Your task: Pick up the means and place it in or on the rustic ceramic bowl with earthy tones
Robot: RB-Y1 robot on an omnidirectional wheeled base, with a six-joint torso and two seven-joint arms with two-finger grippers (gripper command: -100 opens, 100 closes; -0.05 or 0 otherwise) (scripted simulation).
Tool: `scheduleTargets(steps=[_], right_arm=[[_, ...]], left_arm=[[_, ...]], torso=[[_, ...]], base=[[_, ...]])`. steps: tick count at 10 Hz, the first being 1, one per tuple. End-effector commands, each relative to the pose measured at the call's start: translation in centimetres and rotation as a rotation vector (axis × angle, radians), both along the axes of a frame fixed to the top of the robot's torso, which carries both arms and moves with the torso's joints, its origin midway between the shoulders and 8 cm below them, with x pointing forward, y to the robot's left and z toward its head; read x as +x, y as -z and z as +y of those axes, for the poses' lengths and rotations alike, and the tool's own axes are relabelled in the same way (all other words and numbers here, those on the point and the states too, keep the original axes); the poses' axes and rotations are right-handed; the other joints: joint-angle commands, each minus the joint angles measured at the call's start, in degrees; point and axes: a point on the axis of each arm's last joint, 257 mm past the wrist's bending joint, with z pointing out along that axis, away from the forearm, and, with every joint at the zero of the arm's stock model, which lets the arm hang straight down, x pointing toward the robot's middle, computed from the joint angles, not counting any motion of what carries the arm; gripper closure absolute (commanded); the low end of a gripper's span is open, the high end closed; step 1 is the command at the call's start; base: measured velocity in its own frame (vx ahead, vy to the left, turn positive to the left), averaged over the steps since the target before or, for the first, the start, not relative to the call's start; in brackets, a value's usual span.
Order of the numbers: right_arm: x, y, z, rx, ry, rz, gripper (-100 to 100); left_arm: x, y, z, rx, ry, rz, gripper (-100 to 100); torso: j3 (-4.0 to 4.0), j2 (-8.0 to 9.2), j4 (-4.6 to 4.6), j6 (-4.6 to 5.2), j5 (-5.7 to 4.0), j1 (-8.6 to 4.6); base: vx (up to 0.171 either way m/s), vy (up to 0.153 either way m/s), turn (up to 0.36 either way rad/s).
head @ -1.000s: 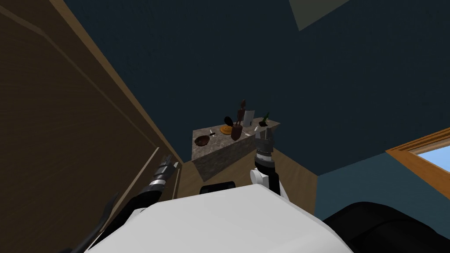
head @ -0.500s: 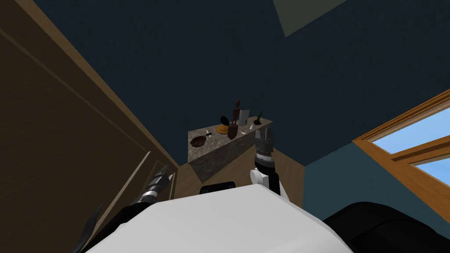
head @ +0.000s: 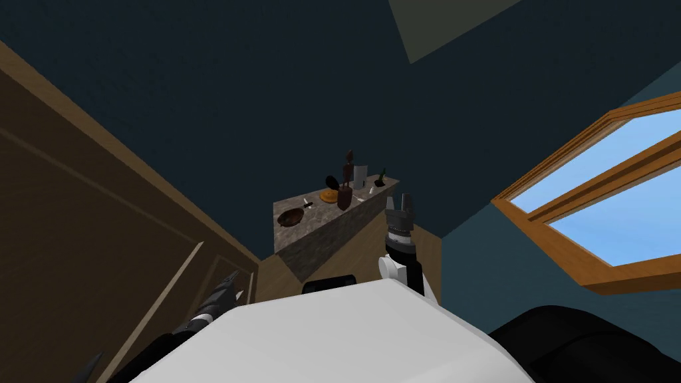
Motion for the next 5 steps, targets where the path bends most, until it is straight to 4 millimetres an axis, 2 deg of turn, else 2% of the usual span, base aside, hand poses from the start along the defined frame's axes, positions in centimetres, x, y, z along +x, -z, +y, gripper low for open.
scheduleTargets(steps=[1,2,3,4,5], right_arm=[[0.0,0.0,0.0,0.0,0.0,0.0,0],[0.0,0.0,0.0,0.0,0.0,0.0,0],[0.0,0.0,0.0,0.0,0.0,0.0,0],[0.0,0.0,0.0,0.0,0.0,0.0,0],[0.0,0.0,0.0,0.0,0.0,0.0,0]], left_arm=[[-1.9,1.6,1.4,-0.004,-0.015,0.071,-100],[-3.8,2.6,2.9,-0.02,-0.042,0.135,-100],[-3.6,2.3,3.2,-0.009,-0.03,0.14,-100],[-4.7,3.2,4.0,-0.006,-0.047,0.165,-100],[-7.2,4.0,6.4,-0.007,-0.077,0.246,-100]], torso=[[0.0,0.0,0.0,0.0,0.0,0.0],[0.0,-0.01,0.0,-0.05,0.0,0.01],[-0.03,-0.05,0.0,0.01,-0.01,-0.02],[-0.04,-0.06,-0.01,-0.04,0.01,0.0],[-0.01,-0.02,-0.01,-0.07,0.01,0.01]], base=[[0.015,-0.001,-0.134],[0.025,-0.012,-0.282],[0.022,-0.005,-0.158],[0.01,-0.001,0.006],[0.02,-0.015,-0.331]])
